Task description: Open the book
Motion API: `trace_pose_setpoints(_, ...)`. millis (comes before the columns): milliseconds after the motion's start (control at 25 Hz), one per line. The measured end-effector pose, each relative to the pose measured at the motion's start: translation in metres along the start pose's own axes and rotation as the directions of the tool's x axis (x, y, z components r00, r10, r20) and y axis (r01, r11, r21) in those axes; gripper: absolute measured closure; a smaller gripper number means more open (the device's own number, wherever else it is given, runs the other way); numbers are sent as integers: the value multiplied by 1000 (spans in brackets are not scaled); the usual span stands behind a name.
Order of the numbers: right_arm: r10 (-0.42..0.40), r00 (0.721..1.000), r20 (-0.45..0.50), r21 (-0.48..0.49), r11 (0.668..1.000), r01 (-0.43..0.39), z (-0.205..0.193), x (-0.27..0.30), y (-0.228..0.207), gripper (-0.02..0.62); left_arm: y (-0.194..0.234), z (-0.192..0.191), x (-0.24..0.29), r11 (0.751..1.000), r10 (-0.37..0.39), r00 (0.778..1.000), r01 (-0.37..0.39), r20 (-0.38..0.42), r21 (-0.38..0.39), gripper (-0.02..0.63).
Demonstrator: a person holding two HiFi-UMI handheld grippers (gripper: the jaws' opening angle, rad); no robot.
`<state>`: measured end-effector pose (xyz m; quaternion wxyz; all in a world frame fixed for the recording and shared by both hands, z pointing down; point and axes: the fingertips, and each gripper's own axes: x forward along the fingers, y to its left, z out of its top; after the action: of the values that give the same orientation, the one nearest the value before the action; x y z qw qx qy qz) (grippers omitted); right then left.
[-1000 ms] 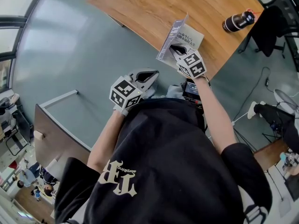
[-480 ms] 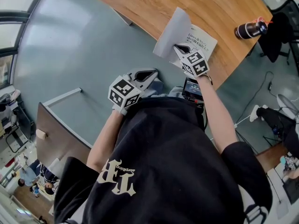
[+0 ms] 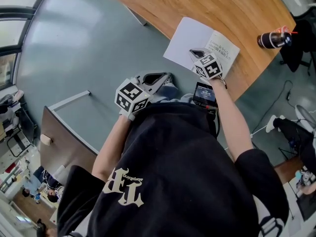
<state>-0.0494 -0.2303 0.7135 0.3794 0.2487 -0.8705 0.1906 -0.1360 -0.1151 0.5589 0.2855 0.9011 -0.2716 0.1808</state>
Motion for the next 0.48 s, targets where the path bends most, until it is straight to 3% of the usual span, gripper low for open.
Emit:
trace_pose_setpoints(240, -27, 995, -93, -17, 1000, 25, -14, 14, -2, 609, 9, -4, -3, 1000, 12, 1000, -12, -7, -18, 601)
trace_pose_setpoints(480, -23, 1000, 2, 8, 1000, 23, 4, -8, 1, 609, 7, 2, 5, 1000, -14, 1000, 14, -13, -6, 601)
